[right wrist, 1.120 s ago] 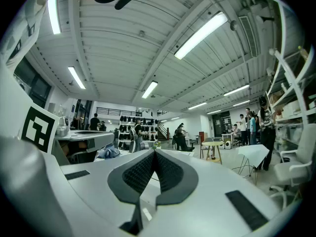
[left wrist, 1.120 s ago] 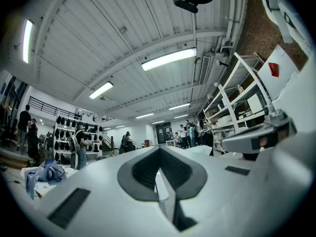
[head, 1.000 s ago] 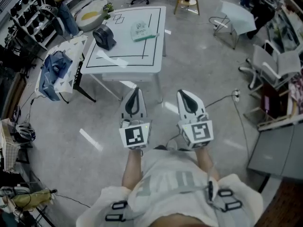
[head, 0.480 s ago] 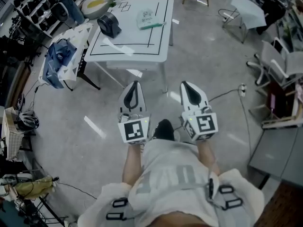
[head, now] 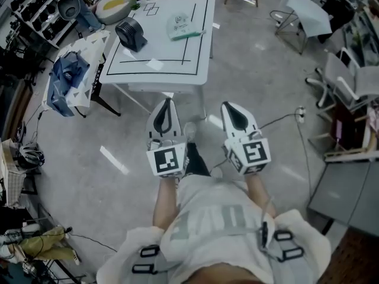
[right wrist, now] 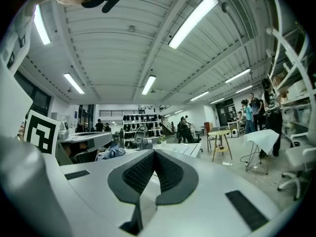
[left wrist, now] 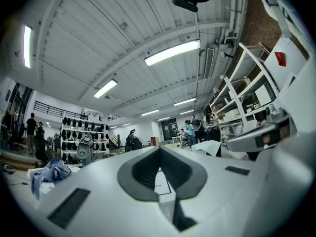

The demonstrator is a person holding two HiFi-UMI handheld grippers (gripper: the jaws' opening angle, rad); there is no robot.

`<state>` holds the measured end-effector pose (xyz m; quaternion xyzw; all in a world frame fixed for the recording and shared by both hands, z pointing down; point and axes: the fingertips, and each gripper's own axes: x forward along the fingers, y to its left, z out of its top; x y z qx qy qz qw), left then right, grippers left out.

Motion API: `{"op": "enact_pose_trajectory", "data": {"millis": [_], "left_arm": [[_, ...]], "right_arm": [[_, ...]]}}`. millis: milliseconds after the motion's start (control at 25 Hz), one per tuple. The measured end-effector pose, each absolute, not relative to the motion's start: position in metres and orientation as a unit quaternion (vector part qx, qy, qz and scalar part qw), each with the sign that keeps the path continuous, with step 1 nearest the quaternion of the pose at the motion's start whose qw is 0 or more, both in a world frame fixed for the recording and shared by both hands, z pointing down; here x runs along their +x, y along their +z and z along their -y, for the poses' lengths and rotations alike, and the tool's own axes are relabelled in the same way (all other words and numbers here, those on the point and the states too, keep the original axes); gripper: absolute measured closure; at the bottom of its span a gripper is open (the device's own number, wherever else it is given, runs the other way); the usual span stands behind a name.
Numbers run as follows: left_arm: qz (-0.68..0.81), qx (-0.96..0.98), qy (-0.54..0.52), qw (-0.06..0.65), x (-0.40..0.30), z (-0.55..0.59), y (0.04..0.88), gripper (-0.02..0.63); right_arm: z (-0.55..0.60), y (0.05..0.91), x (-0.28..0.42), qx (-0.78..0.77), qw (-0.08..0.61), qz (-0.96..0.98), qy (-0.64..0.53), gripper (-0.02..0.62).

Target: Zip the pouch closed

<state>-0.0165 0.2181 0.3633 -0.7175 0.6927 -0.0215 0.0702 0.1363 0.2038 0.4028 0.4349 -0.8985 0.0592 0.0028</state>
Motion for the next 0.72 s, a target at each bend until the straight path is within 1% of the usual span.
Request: {"op": "enact_pose_trajectory", "data": {"millis": [160, 440, 560, 720], "left_arm": [[-0.698, -0.714, -0.004, 0.055, -0.036, -0.180, 0.363, 0.601], [-0.679, -0.732, -0.010, 0.050, -0.062, -0.085, 0.370, 0.601], [-0.671, -0.741, -0.005, 0.040, -0.083, -0.040, 0.368, 0.601], [-0.653, -0.757, 0.005, 0.029, -0.116, 0.014, 0.365, 0.601]], "right_arm": [[-0.169, 0.402, 0.124, 0.440, 0.016, 0.896, 0.047, 0.588], [-0.080, 0.416, 0.097, 0.462, 0.023, 0.883, 0.077, 0.588], [-0.032, 0.413, 0.076, 0.477, 0.031, 0.874, 0.085, 0.588], [0.026, 0.399, 0.048, 0.492, 0.038, 0.867, 0.068, 0.588]]}}
